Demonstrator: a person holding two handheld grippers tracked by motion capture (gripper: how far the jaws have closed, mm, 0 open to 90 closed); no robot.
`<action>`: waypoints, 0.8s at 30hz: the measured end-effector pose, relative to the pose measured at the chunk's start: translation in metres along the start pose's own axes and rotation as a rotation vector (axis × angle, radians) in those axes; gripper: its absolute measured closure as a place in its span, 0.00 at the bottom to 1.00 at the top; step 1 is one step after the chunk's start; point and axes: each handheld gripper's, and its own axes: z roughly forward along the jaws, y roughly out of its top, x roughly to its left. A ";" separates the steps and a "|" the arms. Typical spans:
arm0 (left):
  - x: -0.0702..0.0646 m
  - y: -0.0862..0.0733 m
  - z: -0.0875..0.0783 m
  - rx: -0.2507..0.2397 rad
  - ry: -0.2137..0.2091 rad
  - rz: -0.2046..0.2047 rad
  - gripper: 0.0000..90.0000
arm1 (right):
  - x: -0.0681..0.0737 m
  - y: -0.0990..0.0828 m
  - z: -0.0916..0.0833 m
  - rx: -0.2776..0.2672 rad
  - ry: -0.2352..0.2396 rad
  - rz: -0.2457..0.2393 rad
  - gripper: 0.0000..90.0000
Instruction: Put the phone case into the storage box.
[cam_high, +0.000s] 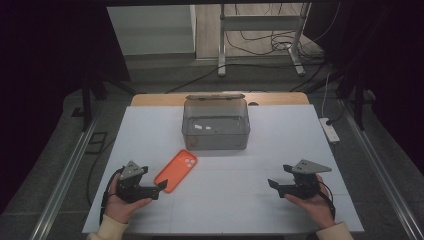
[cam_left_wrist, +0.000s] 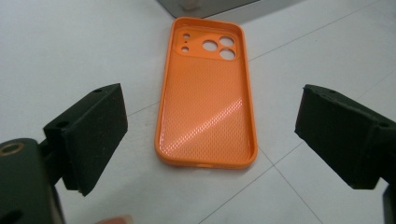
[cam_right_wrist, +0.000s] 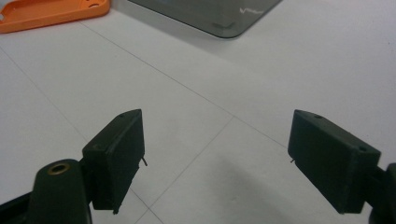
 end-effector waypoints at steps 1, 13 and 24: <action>0.000 0.000 0.000 0.000 0.000 0.000 0.10 | 0.000 0.000 0.000 0.000 0.000 0.000 0.21; -0.001 0.010 -0.006 0.018 -0.017 0.014 0.10 | -0.002 -0.001 0.002 0.011 0.001 0.006 0.21; -0.004 0.023 -0.006 0.026 -0.030 0.011 0.11 | -0.001 -0.001 0.002 0.015 -0.001 -0.003 0.21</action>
